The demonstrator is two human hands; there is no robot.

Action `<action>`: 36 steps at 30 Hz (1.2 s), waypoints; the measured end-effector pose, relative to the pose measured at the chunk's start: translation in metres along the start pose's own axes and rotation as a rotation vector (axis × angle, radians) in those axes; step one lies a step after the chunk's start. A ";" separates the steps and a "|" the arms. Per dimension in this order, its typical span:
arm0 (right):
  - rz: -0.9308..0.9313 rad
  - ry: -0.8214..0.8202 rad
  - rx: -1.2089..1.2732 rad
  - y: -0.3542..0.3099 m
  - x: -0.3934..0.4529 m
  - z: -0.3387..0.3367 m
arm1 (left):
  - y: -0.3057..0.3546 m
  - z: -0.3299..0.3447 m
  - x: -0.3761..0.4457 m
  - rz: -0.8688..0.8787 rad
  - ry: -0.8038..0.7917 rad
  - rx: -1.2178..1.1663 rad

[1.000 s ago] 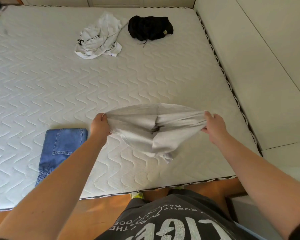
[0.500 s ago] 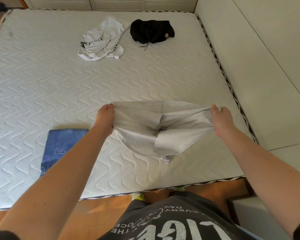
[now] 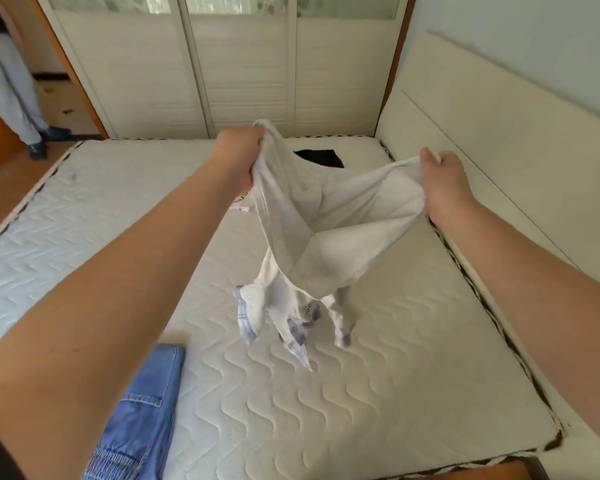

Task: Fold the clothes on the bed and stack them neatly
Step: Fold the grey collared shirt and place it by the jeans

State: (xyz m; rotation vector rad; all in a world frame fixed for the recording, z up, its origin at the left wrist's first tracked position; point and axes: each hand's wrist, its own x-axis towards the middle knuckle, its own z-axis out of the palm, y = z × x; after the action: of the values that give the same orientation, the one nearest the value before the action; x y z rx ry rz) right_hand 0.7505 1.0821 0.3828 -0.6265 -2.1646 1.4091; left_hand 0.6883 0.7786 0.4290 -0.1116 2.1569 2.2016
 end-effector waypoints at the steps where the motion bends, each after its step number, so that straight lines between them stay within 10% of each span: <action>1: -0.003 0.047 0.048 -0.009 0.006 -0.002 | 0.013 -0.004 0.002 0.040 0.009 -0.015; 16: 0.102 0.231 -0.015 0.024 0.019 -0.045 | -0.012 -0.073 0.044 0.210 0.278 0.727; 36: 0.219 -0.272 0.002 0.067 -0.082 0.044 | -0.190 -0.013 -0.046 -0.034 -0.541 0.874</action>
State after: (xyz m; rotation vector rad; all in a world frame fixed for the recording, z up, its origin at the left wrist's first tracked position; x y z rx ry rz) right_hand 0.7952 1.0253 0.2939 -0.7266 -2.3600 1.6958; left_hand 0.7513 0.7697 0.2436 0.4224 2.4690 0.9287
